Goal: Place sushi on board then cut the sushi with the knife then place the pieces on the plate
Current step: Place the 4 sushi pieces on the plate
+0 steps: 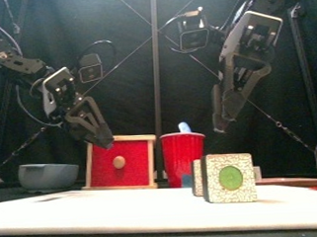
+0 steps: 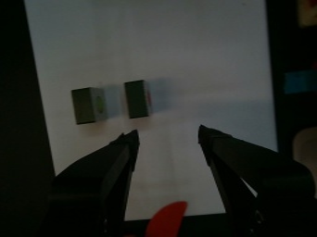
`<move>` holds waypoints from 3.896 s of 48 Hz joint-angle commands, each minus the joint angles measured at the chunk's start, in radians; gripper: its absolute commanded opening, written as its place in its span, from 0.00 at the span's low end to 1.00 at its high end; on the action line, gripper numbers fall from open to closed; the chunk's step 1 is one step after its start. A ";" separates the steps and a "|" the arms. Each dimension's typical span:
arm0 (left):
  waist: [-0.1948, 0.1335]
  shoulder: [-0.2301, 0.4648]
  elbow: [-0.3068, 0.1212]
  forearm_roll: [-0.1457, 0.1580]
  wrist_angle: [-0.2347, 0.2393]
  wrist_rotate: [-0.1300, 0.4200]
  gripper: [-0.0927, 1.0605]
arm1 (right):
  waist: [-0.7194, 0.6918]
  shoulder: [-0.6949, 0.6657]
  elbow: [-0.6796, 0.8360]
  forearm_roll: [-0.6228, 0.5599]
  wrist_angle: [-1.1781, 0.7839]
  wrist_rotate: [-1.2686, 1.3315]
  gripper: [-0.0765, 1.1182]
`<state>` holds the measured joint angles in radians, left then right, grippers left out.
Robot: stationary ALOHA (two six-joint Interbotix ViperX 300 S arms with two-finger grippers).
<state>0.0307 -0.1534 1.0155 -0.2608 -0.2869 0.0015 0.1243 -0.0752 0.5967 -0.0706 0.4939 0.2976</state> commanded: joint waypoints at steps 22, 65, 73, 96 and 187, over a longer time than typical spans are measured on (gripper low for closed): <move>0.003 -0.006 -0.006 0.000 -0.005 0.002 0.69 | 0.049 0.169 -0.146 0.005 -0.005 0.002 0.79; 0.003 -0.003 -0.003 0.000 -0.005 0.002 0.69 | -0.153 -0.015 0.018 0.017 0.089 0.006 0.52; 0.003 -0.003 -0.002 0.000 -0.005 0.000 0.69 | -0.308 -0.133 0.089 -0.005 0.156 0.006 0.52; 0.009 -0.003 -0.002 -0.002 -0.005 -0.003 0.69 | -0.647 -0.158 0.155 -0.123 0.224 0.005 0.52; 0.037 -0.003 -0.006 -0.006 0.067 -0.003 0.69 | 0.117 0.095 -0.071 0.144 -0.173 0.000 0.86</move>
<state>0.0644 -0.1503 1.0247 -0.2669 -0.2163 -0.0015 0.2255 0.0199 0.5676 0.0813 0.3283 0.2991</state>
